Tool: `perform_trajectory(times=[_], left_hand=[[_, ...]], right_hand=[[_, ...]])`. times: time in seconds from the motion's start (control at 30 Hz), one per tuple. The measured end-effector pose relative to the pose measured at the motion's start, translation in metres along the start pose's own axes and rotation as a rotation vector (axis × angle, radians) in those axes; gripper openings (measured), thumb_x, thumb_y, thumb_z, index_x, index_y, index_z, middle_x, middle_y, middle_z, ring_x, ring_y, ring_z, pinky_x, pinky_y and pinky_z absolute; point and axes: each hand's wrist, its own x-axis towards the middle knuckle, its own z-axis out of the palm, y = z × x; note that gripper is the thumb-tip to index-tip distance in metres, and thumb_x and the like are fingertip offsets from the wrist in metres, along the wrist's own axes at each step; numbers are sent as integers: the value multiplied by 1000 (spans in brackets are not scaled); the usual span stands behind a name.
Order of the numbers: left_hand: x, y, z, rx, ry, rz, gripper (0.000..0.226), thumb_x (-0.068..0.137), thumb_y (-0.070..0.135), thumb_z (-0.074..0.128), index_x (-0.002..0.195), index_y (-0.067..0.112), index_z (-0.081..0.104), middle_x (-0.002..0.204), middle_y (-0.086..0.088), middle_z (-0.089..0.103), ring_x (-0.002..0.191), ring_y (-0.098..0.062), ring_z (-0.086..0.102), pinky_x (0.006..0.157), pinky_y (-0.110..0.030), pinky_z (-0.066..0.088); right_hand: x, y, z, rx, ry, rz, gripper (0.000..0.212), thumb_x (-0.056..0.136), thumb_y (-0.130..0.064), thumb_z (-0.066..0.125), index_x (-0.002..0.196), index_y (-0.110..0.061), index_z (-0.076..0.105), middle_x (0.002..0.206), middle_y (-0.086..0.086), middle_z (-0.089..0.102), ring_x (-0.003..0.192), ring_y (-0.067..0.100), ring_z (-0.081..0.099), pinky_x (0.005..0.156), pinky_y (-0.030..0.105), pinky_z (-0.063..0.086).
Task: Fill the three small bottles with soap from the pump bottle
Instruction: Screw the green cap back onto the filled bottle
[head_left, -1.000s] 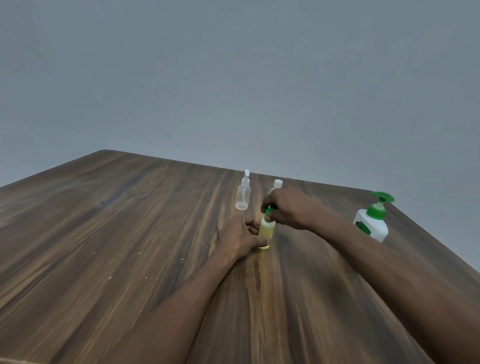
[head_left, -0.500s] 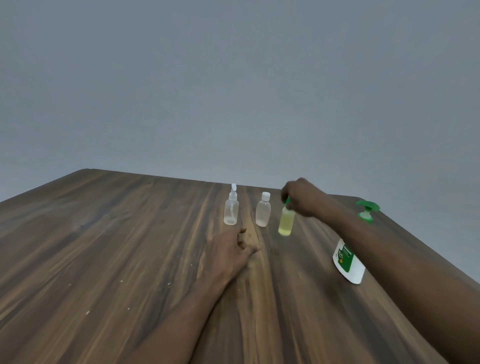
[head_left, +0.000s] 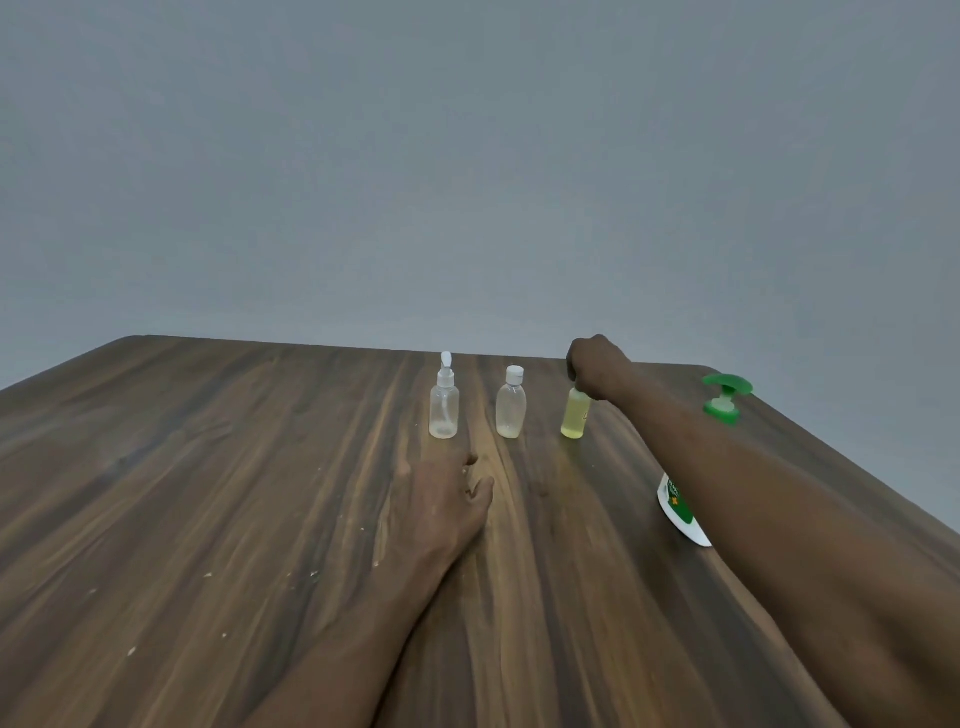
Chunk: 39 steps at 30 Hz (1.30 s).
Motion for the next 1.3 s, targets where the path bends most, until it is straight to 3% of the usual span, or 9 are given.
perform_trajectory(times=[0.1, 0.2, 0.5, 0.67, 0.8, 0.9, 1.13, 1.2, 1.3], left_hand=[[-1, 1, 1, 4, -2, -2, 30, 88, 35, 66, 116, 24, 69, 94, 6, 73, 92, -16, 68, 101, -45, 46], [-1, 1, 2, 21, -8, -8, 33, 89, 36, 66, 119, 23, 68, 96, 5, 73, 94, -17, 68, 104, -41, 42], [-3, 8, -5, 19, -33, -14, 39, 89, 37, 64, 126, 23, 65, 97, 5, 73, 98, -17, 67, 104, -44, 44], [-2, 6, -3, 12, -28, -10, 36, 92, 38, 61, 127, 27, 64, 90, 7, 72, 89, -14, 67, 105, -37, 41], [-1, 5, 0, -9, -3, -46, 29, 93, 28, 56, 121, 25, 62, 92, 6, 71, 83, -13, 64, 111, -37, 31], [-1, 7, -4, 18, 19, -49, 28, 92, 22, 55, 118, 22, 62, 82, 9, 62, 76, -12, 58, 111, -37, 30], [0, 6, -6, 31, 32, -61, 26, 97, 33, 55, 120, 23, 61, 73, 12, 57, 83, -13, 65, 109, -37, 28], [1, 6, -4, 18, 35, -64, 26, 96, 40, 59, 116, 24, 62, 83, 9, 67, 87, -12, 67, 109, -38, 29], [3, 4, -2, -34, 33, -76, 30, 88, 47, 69, 106, 23, 66, 89, 9, 71, 88, -10, 65, 107, -41, 36]], right_hand=[[3, 1, 4, 8, 21, -4, 26, 85, 8, 52, 106, 2, 66, 107, 18, 65, 79, 25, 51, 58, 28, 40], [5, 1, 5, -1, 8, -1, 25, 85, 7, 52, 106, 2, 66, 104, 18, 65, 78, 25, 52, 50, 26, 36], [4, 4, -7, 43, -52, 34, 31, 81, 0, 72, 111, 7, 67, 88, 17, 65, 54, 23, 54, 61, 35, 55], [-1, 5, -19, 76, -17, 10, 27, 84, -10, 74, 104, 4, 62, 94, 23, 67, 68, 40, 71, 68, 48, 61], [-1, -12, -41, 269, 189, -83, 14, 91, -9, 58, 93, 2, 67, 81, 21, 68, 65, 34, 67, 66, 39, 59], [-10, -39, -45, 358, 49, -177, 18, 95, -17, 60, 96, 0, 67, 77, 21, 70, 52, 25, 65, 50, 24, 53], [-19, -71, -7, 71, -15, -170, 27, 93, -17, 66, 111, 3, 62, 95, 14, 58, 67, 24, 52, 52, 24, 41], [-23, -73, -7, 82, -1, -168, 21, 93, -15, 65, 105, 2, 62, 93, 14, 59, 71, 22, 49, 55, 25, 40], [-47, -77, -21, 196, -41, -178, 22, 87, -17, 69, 83, 4, 65, 66, 11, 63, 51, 18, 52, 46, 21, 39]])
